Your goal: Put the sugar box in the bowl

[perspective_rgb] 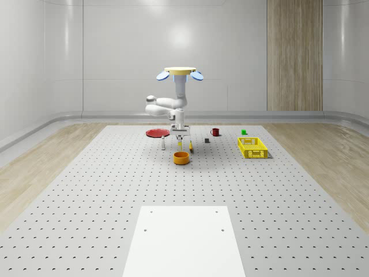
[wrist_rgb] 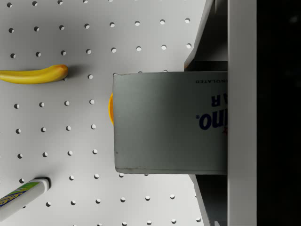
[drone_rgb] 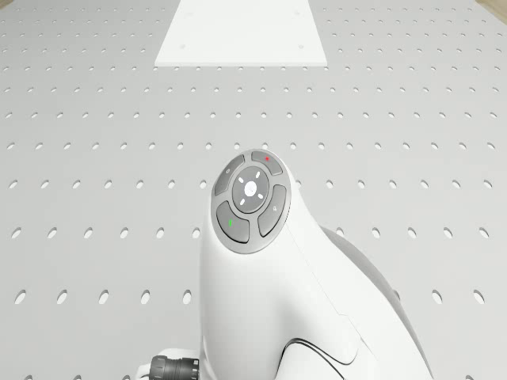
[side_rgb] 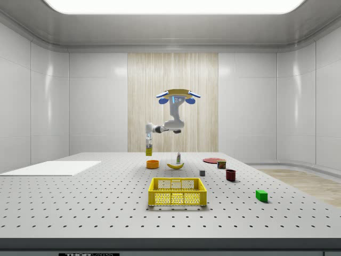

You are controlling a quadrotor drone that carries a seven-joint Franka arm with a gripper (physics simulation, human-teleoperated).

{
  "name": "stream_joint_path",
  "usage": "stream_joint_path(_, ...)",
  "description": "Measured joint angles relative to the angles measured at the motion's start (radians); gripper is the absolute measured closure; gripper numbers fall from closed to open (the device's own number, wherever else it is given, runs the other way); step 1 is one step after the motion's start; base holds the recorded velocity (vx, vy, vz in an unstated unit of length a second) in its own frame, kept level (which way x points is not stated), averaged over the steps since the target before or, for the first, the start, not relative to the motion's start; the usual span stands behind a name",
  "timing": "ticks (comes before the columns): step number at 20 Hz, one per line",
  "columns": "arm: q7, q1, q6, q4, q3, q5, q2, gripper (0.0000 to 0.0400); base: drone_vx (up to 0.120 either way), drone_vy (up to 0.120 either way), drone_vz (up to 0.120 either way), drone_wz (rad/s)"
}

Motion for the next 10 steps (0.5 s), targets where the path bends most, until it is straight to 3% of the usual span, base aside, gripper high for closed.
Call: stream_joint_path(10,-0.001,-0.029,0.057,0.043,-0.150,-0.141,-0.001,0.0233,0.000,0.000,0.000,0.000)
